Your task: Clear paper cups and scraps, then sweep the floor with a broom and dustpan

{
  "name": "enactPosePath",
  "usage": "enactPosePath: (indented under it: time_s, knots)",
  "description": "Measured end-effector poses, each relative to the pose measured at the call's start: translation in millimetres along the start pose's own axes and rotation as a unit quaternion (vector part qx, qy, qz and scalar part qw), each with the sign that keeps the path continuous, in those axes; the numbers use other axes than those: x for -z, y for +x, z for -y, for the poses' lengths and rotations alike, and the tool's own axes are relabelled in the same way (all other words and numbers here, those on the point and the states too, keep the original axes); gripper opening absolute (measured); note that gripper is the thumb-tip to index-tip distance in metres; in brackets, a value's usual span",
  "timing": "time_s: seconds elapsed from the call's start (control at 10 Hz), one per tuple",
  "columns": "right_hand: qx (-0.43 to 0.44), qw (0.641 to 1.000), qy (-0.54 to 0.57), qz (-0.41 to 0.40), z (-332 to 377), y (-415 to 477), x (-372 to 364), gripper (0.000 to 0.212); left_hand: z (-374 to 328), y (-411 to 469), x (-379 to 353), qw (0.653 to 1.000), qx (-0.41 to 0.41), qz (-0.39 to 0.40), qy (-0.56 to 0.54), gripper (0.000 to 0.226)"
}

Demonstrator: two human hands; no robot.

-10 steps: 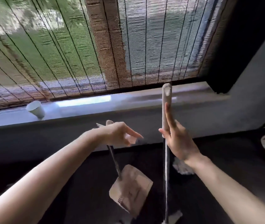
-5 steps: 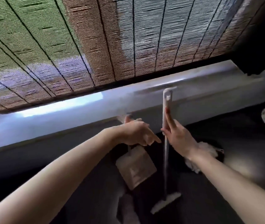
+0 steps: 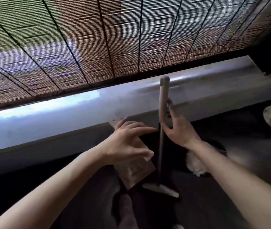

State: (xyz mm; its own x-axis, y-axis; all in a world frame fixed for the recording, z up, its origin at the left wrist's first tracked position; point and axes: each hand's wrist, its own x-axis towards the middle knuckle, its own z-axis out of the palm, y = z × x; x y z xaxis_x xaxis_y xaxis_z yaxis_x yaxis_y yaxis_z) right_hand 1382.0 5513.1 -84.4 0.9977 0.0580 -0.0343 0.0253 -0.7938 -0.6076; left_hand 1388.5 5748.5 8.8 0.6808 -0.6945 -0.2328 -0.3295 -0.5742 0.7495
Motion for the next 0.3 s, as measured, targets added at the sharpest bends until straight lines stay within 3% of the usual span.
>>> enactPosePath:
  time_s: [0.2,0.3]
  knots:
    - [-0.041,0.999,-0.005,-0.001,2.0,-11.9,13.6,0.095,-11.0,-3.1,0.8,0.999,0.018,-0.022,-0.019,0.051]
    - [-0.07,0.997,0.021,0.02,0.2,-32.0,33.0,0.091,-24.8,-13.1,-1.6,0.997,0.06,-0.038,0.005,0.069]
